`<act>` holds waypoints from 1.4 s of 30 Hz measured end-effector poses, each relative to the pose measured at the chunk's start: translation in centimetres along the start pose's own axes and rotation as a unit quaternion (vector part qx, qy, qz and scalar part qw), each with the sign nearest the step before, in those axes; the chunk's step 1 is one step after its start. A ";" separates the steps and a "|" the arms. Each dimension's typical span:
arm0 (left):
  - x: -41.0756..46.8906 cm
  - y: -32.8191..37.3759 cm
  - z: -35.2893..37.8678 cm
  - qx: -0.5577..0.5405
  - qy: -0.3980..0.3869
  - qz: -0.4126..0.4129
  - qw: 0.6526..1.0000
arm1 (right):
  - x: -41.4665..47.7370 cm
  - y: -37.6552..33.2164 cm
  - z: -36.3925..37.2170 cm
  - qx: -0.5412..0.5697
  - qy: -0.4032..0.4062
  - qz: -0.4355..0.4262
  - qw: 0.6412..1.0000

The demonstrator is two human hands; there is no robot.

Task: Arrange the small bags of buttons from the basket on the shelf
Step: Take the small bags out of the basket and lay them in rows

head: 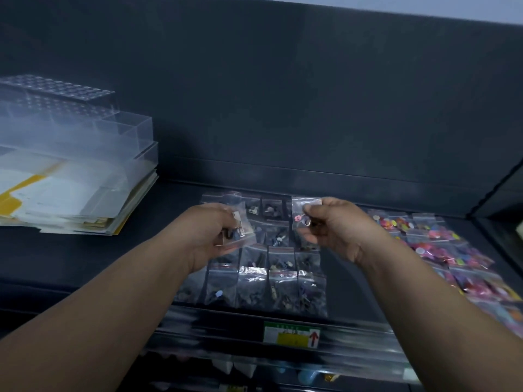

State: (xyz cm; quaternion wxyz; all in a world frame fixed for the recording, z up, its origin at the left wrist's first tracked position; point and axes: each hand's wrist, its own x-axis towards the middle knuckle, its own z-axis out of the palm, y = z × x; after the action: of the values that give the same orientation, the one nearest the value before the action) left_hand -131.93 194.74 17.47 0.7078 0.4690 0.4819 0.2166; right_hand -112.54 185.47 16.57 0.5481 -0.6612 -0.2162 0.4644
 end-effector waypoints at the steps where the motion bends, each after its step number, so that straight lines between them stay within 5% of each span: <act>1: 0.1 -0.1 0.3 0.009 0.004 0.004 1.000 | 0.3 0.3 -0.5 -0.010 0.012 -0.005 1.000; 11: 0.7 0.0 3.2 0.030 0.016 0.016 0.999 | 1.4 2.2 -3.9 -0.038 0.071 0.009 0.997; 27: 1.7 0.4 6.8 -0.001 0.015 -0.001 1.000 | 2.4 1.2 -4.8 0.016 -0.012 0.053 0.998; 42: 2.6 2.9 6.6 -0.068 0.134 0.053 0.987 | 5.1 -1.5 -4.9 -0.029 -0.069 0.028 0.997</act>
State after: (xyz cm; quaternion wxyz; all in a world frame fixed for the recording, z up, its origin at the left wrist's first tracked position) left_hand -124.52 195.08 19.38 0.6546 0.4114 0.5309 0.3471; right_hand -105.56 187.43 15.86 0.4989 -0.6489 -0.2485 0.5179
